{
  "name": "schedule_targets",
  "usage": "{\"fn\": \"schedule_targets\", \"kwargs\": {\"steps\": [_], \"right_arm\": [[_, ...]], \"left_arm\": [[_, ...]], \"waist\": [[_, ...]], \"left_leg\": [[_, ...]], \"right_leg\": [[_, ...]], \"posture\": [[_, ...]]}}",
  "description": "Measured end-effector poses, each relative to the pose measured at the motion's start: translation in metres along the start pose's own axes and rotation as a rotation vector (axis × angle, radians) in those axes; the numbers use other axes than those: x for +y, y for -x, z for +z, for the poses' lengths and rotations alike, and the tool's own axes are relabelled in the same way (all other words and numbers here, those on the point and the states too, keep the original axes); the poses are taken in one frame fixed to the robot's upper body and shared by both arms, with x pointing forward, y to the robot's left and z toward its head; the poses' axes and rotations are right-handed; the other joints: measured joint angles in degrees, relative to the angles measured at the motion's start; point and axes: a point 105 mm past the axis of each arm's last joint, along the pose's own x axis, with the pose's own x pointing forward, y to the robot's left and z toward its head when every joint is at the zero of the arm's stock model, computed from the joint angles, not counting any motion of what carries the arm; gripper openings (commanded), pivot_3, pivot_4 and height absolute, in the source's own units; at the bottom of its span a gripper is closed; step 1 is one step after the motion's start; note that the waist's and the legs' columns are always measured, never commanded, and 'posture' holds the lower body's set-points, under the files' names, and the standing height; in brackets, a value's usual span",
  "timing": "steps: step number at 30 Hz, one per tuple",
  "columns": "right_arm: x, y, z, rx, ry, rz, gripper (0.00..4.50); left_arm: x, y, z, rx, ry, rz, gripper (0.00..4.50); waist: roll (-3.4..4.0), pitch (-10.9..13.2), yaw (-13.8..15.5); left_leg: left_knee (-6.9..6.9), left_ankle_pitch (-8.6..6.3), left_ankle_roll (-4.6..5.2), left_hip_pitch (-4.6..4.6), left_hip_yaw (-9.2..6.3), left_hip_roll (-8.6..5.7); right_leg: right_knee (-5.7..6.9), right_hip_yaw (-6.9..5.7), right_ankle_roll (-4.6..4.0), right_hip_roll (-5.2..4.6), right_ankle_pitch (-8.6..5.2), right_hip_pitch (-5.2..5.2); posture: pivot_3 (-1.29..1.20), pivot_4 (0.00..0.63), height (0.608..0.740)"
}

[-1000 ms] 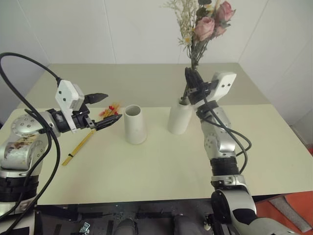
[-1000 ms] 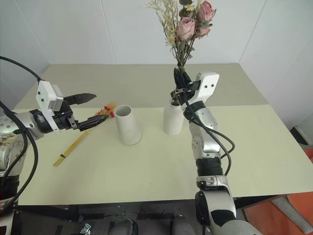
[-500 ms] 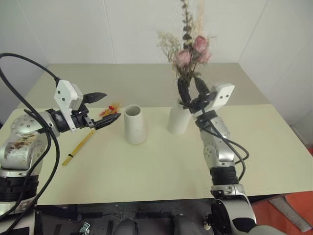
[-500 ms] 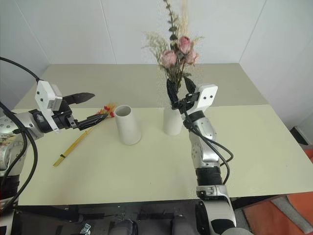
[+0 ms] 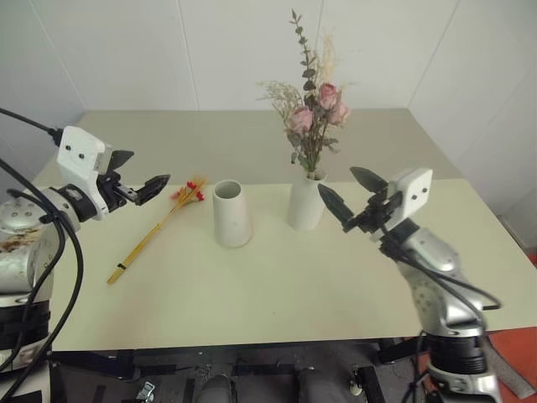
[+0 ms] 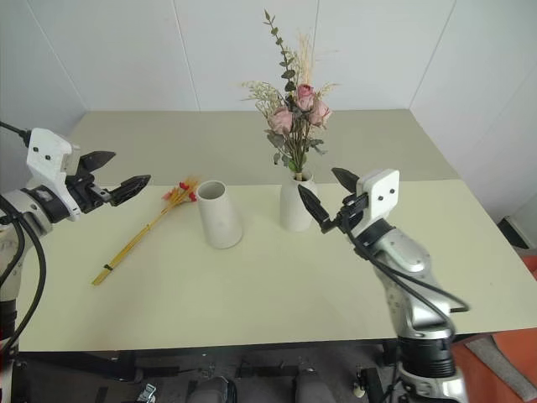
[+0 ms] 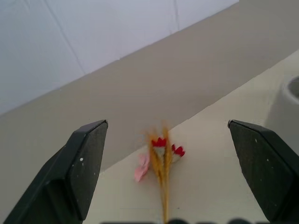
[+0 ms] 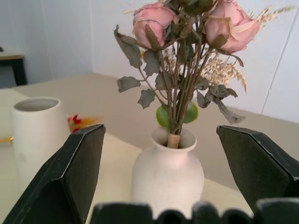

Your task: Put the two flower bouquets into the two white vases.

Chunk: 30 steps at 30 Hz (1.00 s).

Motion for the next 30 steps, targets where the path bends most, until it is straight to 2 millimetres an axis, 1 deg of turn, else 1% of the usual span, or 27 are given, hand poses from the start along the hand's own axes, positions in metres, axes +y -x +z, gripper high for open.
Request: {"fn": "schedule_targets", "kwargs": {"steps": [1,3,7,9,13,15,19,23,25,26,27,30], "right_arm": [[0.002,0.004,0.002,0.035,0.015,0.041,4.48],[0.010,0.009,0.009,0.096,0.034,0.134,4.48],[0.025,0.003,0.028,0.161,0.010,0.258,4.48],[0.034,0.001,0.033,0.174,-0.008,0.314,4.48],[0.042,-0.001,0.030,0.208,-0.042,0.356,4.48],[0.042,-0.001,0.030,0.220,-0.051,0.346,4.48],[0.042,-0.001,0.026,0.244,-0.071,0.333,4.48],[0.047,0.001,0.026,0.262,-0.083,0.351,4.48],[0.048,0.004,0.027,0.271,-0.080,0.360,4.50],[0.048,0.005,0.028,0.274,-0.079,0.362,4.50],[0.049,0.006,0.029,0.272,-0.081,0.367,4.50],[0.049,0.006,0.030,0.272,-0.086,0.368,4.50]], "left_arm": [[0.001,0.000,-0.004,0.038,-0.011,0.027,4.50],[-0.002,-0.003,-0.012,0.110,0.002,0.030,4.50],[-0.016,-0.020,-0.032,0.276,0.046,-0.047,4.50],[-0.023,-0.029,-0.039,0.337,0.070,-0.079,4.50],[-0.033,-0.044,-0.047,0.425,0.099,-0.112,4.50],[-0.034,-0.051,-0.058,0.485,0.108,-0.118,4.50],[-0.040,-0.057,-0.076,0.581,0.144,-0.161,4.50],[-0.041,-0.058,-0.085,0.645,0.154,-0.193,4.50],[-0.040,-0.059,-0.086,0.662,0.160,-0.199,4.10],[-0.040,-0.059,-0.087,0.670,0.163,-0.203,3.97],[-0.040,-0.060,-0.087,0.677,0.169,-0.208,3.60],[-0.042,-0.060,-0.088,0.689,0.179,-0.227,2.73]], "waist": [[0.00,0.00,0.06],[-0.02,0.01,0.16],[-0.05,0.02,0.20],[-0.05,0.02,0.23],[-0.07,0.04,0.47],[-0.07,0.04,0.58],[-0.08,0.04,0.55],[-0.09,0.04,0.52],[-0.09,0.05,0.58],[-0.09,0.05,0.60],[-0.09,0.04,0.63],[-0.09,0.05,0.64]], "left_leg": [[0.00,0.00,0.00,-0.01,0.00,-0.01],[0.01,0.00,0.00,0.00,0.00,-0.02],[0.05,0.00,0.00,0.00,-0.01,-0.03],[0.05,0.00,0.00,-0.06,-0.04,-0.03],[0.05,0.00,0.01,-0.25,-0.05,-0.13],[0.05,0.00,0.01,-0.24,-0.05,-0.17],[0.06,0.00,0.01,-0.25,-0.06,-0.16],[0.07,0.00,0.01,-0.27,-0.07,-0.17],[0.08,0.00,0.01,-0.27,-0.08,-0.18],[0.08,0.00,0.01,-0.27,-0.08,-0.18],[0.08,0.00,0.01,-0.26,-0.08,-0.18],[0.09,0.00,0.01,-0.26,-0.08,-0.17]], "right_leg": [[-0.01,0.00,0.00,-0.01,0.00,0.00],[-0.02,-0.01,0.01,-0.01,-0.01,0.03],[0.01,0.00,0.00,0.01,0.00,0.04],[-0.03,-0.01,0.01,0.02,0.00,0.01],[-0.10,-0.02,0.02,-0.07,0.00,-0.11],[-0.08,-0.02,0.03,-0.10,-0.01,-0.11],[-0.06,-0.02,0.03,-0.09,-0.01,-0.12],[-0.07,-0.02,0.03,-0.10,-0.01,-0.13],[-0.07,-0.03,0.04,-0.10,-0.01,-0.12],[-0.06,-0.03,0.04,-0.10,-0.02,-0.12],[-0.06,-0.03,0.04,-0.10,-0.02,-0.12],[-0.05,-0.03,0.04,-0.10,-0.02,-0.12]], "posture": [[0.00,0.150,0.740],[0.00,0.150,0.740],[0.00,0.150,0.740],[0.00,0.150,0.740],[0.00,0.150,0.740],[0.00,0.150,0.740],[0.00,0.150,0.740],[0.00,0.150,0.740],[0.00,0.150,0.740],[0.00,0.150,0.740],[0.00,0.150,0.740],[0.00,0.150,0.740]]}}
